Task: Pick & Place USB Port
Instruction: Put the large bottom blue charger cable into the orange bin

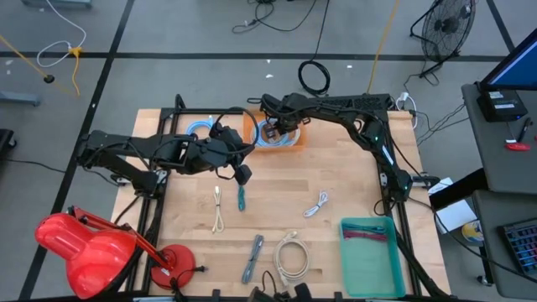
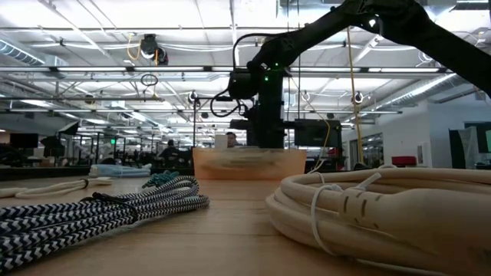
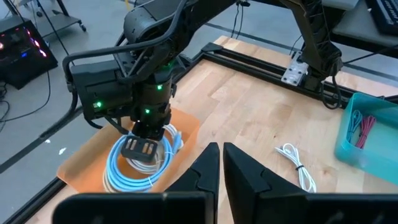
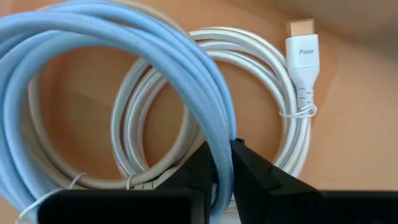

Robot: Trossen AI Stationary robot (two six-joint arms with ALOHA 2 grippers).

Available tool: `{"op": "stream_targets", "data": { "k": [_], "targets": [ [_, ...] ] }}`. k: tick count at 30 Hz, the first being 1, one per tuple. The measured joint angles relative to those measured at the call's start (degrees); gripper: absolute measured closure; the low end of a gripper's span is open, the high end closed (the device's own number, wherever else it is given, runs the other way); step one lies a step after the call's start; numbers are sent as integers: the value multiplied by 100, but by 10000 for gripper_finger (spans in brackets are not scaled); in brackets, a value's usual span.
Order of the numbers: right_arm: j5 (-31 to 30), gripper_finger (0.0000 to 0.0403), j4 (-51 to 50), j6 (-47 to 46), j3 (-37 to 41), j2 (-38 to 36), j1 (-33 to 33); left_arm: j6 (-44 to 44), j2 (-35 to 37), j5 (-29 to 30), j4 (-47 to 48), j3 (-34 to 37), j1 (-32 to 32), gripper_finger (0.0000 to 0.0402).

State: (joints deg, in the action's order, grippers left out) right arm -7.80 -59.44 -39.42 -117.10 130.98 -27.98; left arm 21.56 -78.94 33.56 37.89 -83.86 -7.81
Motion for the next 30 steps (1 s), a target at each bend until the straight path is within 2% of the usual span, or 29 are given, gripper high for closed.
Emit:
{"op": "stream_targets", "data": {
  "k": [5,16,23,30],
  "targets": [
    [212,393,250,-117,0,0,11,-22,0,0,0,1,0,397],
    [365,393,398,-527,0,0,118,-39,0,107,0,1,1,374],
    [383,393,487,-613,0,0,148,-46,0,107,0,1,0,390],
    [513,365,931,-509,0,-68,150,-42,0,107,2,1,0,392]
  ]
}}
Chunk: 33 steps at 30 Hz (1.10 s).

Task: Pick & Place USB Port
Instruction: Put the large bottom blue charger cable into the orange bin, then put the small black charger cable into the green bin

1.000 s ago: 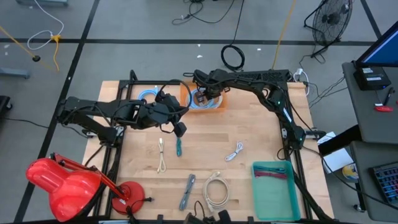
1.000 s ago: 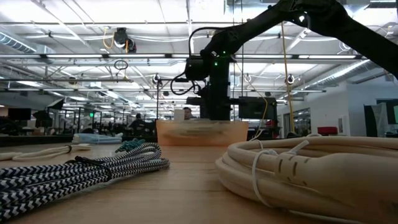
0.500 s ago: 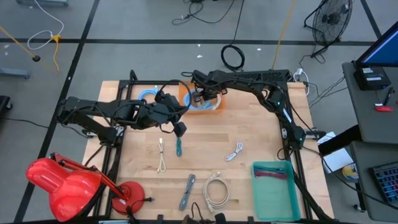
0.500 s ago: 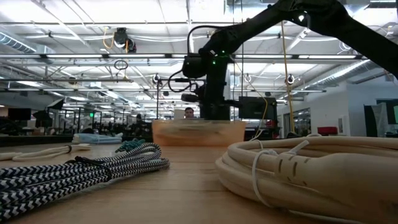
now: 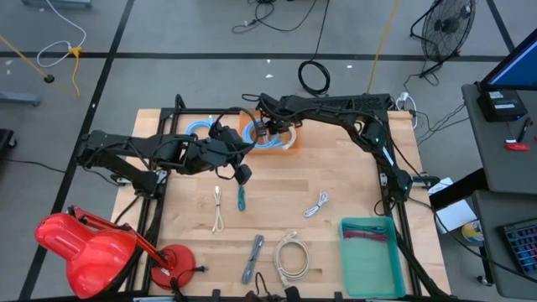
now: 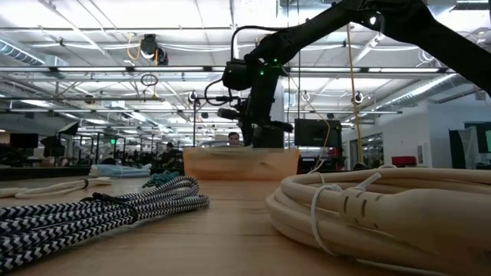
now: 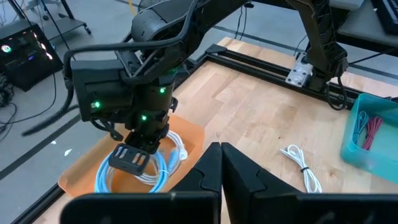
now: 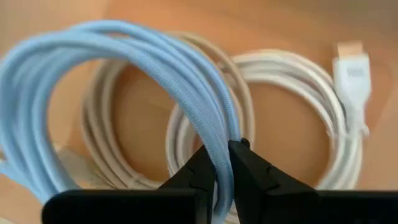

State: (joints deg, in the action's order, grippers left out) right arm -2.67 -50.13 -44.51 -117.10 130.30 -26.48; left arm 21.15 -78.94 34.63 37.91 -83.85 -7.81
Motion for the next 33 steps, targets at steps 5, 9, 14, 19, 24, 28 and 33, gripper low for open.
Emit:
{"op": "stream_targets", "data": {
  "k": [5,9,14,19,24,28,33],
  "targets": [
    [-2,346,16,25,0,-83,0,43,0,0,-2,0,2,373],
    [6,344,-56,69,0,-81,-2,58,0,0,-52,0,2,370],
    [5,339,-186,299,0,-81,-2,42,0,-4,-76,0,1,382],
    [273,314,-268,471,0,-81,-2,37,0,-4,-140,0,0,397],
    [301,267,-363,472,0,-106,-2,-14,0,-4,-199,0,0,396],
    [292,226,-355,491,0,-297,-2,-13,0,-2,-200,0,11,375],
    [266,190,-175,642,0,-733,-80,22,2,-2,-168,0,106,350]
  ]
}}
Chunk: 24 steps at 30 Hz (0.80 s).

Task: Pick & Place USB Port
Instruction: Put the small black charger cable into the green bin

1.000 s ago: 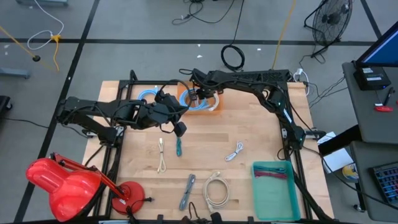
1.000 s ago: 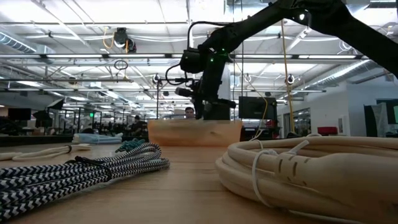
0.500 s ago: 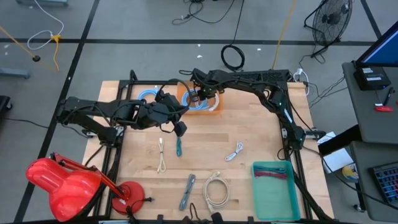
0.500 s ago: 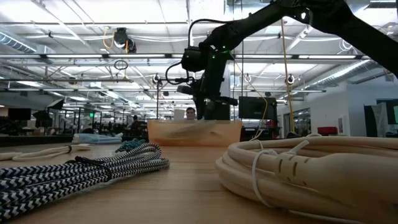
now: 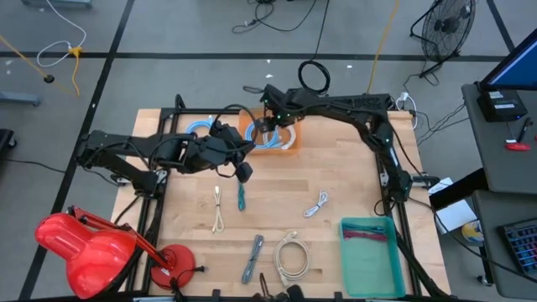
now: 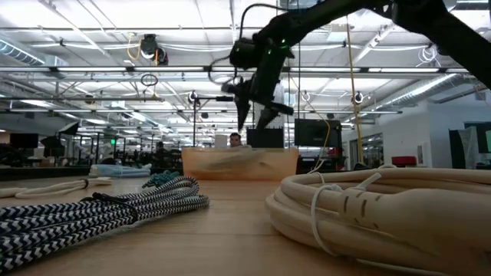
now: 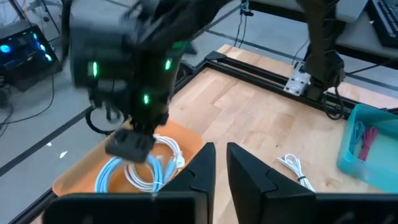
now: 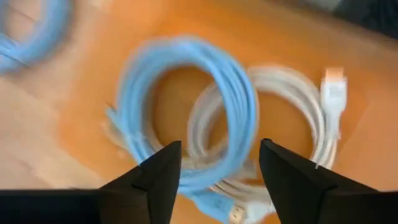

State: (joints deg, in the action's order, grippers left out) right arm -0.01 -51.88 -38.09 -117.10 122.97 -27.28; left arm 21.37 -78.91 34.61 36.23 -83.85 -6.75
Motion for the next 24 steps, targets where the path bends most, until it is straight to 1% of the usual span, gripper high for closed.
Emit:
{"op": "stream_targets", "data": {
  "k": [5,13,18,21,24],
  "targets": [
    [22,175,143,335,0,-680,-26,-6,92,0,214,4,164,340],
    [177,184,-181,736,0,-1929,380,106,262,-52,554,2,726,339],
    [139,187,-688,899,0,-2620,860,214,300,-515,596,2,1203,339],
    [95,186,-1133,933,0,-2971,1208,394,291,-906,607,2,1433,339],
    [-260,188,-1557,940,0,-3285,1604,717,293,-1283,609,2,1565,339]
  ]
}}
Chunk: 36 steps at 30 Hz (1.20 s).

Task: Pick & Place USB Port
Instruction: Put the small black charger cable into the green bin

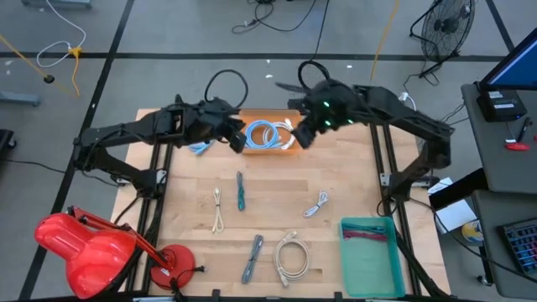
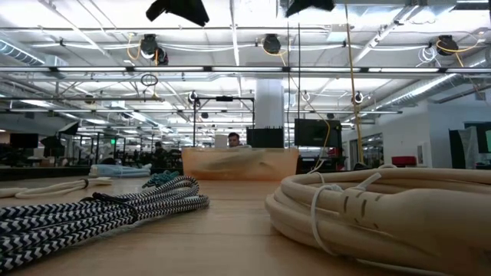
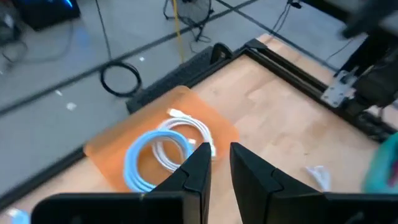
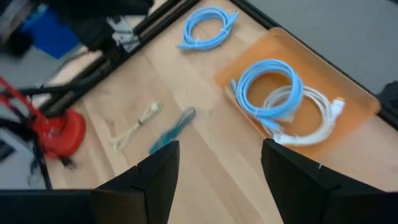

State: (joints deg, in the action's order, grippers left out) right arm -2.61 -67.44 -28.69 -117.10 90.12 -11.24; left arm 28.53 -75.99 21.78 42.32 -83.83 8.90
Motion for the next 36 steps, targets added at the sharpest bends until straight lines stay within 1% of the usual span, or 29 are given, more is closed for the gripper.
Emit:
{"op": "stream_targets", "data": {
  "k": [4,5,8,12,17,22,27,30,32,34,36],
  "targets": [
    [-509,192,-560,-132,0,-389,531,564,0,-369,161,0,35,339],
    [-625,192,-720,-200,0,-475,669,741,0,-537,217,0,29,339],
    [-780,192,-824,-402,242,-820,1113,1277,-18,-958,365,0,-74,339],
    [-812,194,-607,-810,1121,-1455,1704,1763,-113,-1194,684,0,-407,339],
    [-778,195,-88,-1762,2686,-2326,2208,2405,-333,-1424,932,-2,-910,339],
    [-747,195,839,-2556,4238,-3078,2646,2848,-670,-1545,774,-2,-1488,339],
    [-708,195,2351,-3040,5499,-3469,2835,3249,-1270,-2183,734,-4,-2098,339],
    [-612,195,3437,-3179,6065,-3542,2839,3604,-1743,-2450,756,-4,-2504,339],
    [-614,195,4020,-3216,6373,-3534,2835,3873,-2075,-2727,752,-4,-2747,339],
    [-615,195,4440,-3254,6613,-3529,2833,4151,-2412,-3036,674,-4,-2978,339],
    [-616,195,4652,-3349,6772,-3511,2800,4390,-2707,-3362,489,-4,-3218,339]
  ]
}}
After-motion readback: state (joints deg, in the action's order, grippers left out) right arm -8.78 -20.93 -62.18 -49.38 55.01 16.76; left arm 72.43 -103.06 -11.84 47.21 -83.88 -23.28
